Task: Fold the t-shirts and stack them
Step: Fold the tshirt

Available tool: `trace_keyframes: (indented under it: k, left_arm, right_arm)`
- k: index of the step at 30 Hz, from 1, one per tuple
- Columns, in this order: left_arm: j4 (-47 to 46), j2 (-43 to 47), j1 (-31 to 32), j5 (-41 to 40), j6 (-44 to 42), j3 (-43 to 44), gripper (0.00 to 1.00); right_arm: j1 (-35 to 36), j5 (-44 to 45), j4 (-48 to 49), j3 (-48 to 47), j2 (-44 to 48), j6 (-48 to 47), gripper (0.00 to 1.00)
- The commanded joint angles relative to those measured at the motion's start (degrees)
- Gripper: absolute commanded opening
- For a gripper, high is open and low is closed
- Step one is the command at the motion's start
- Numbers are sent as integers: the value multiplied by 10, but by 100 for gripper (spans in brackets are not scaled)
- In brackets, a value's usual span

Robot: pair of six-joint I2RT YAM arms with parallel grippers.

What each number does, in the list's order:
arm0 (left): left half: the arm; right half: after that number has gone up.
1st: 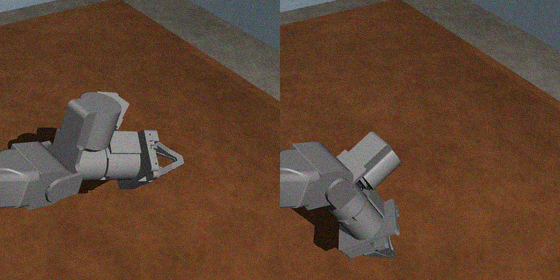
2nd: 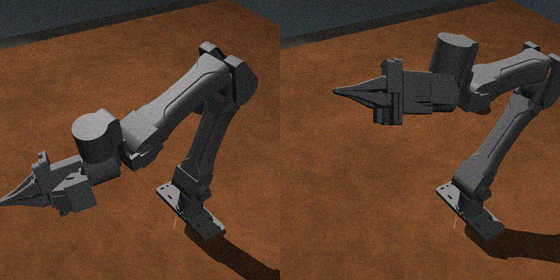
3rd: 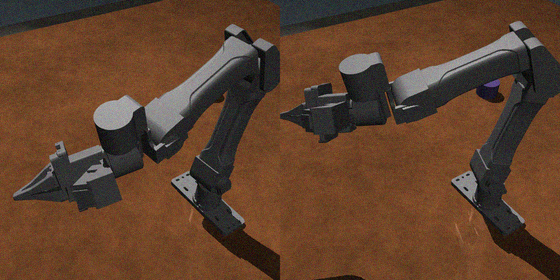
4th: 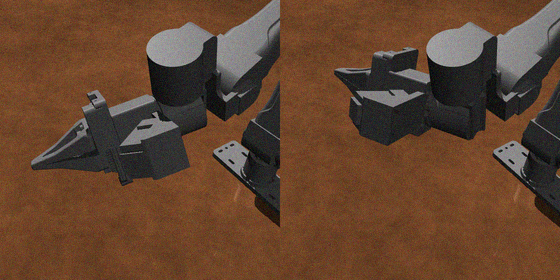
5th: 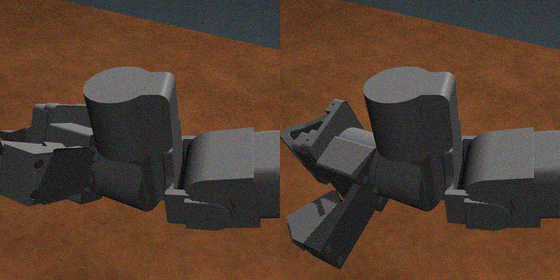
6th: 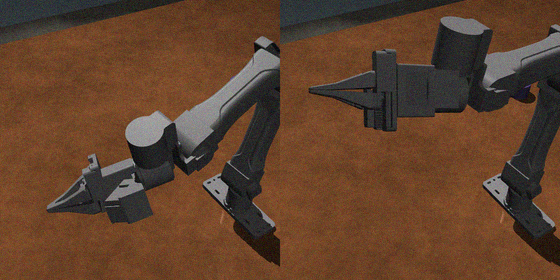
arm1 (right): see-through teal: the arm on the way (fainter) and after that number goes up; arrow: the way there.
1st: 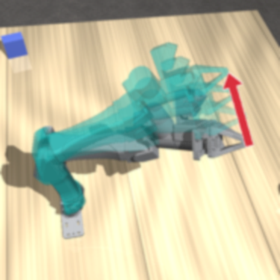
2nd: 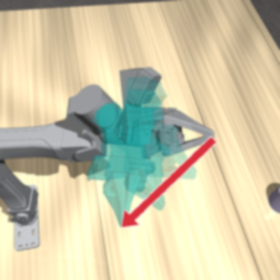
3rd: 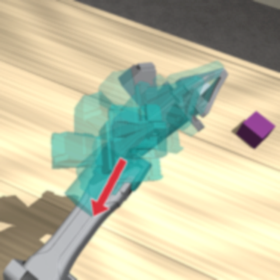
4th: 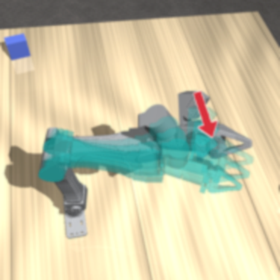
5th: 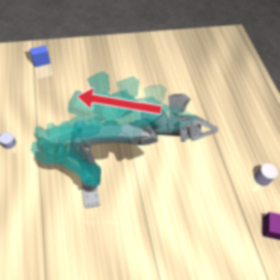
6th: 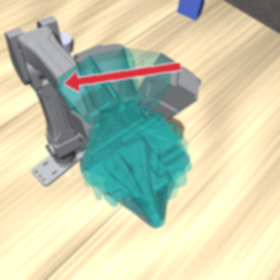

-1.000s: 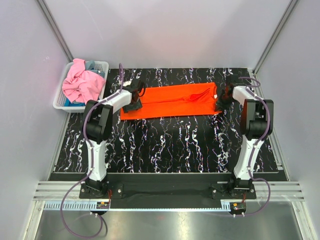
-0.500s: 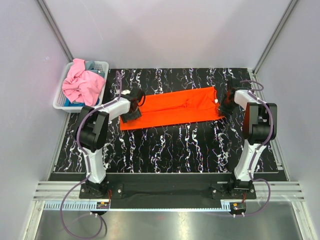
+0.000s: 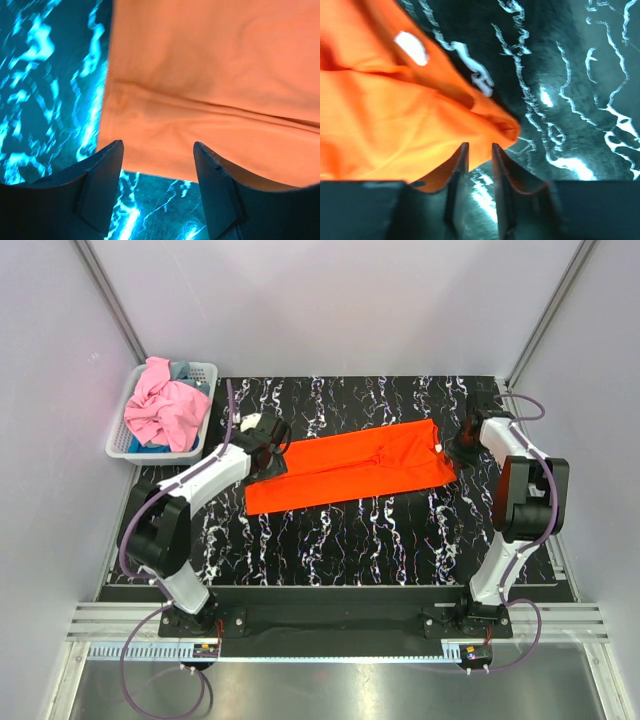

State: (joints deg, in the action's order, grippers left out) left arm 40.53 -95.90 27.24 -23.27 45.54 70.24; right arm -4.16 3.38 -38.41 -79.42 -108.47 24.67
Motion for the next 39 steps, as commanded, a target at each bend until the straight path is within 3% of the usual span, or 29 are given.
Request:
trace_keyframes:
  k: [1, 6, 12, 21, 22, 28, 35, 39]
  left_arm:
    - [-77, -2, -3, 68, -82, 16, 65]
    - [-43, -100, -25, 122, -134, 101, 66]
    - [-46, -147, -64, 146, -135, 109, 66]
    - [-35, -181, -84, 126, -131, 111, 68]
    - [-32, -184, -87, 121, -128, 111, 68]
    - [-6, -204, -97, 88, -106, 106, 69]
    - [5, -165, -98, 87, -77, 95, 70]
    - [12, -125, -98, 104, -73, 104, 71]
  right_arm:
    - [-1, -56, 12, -35, 31, 45, 34]
    - [-1, -110, 68, -75, -13, 87, 35]
    - [-1, -137, 76, -181, -104, 44, 37]
    - [-8, -129, 75, -225, -190, -12, 39]
    - [-13, -128, 77, -226, -193, -15, 37]
    - [-24, -117, 69, -242, -223, -25, 1]
    - [-28, -135, 57, -289, -260, -44, 0]
    - [-28, -159, 59, -329, -279, -49, 5]
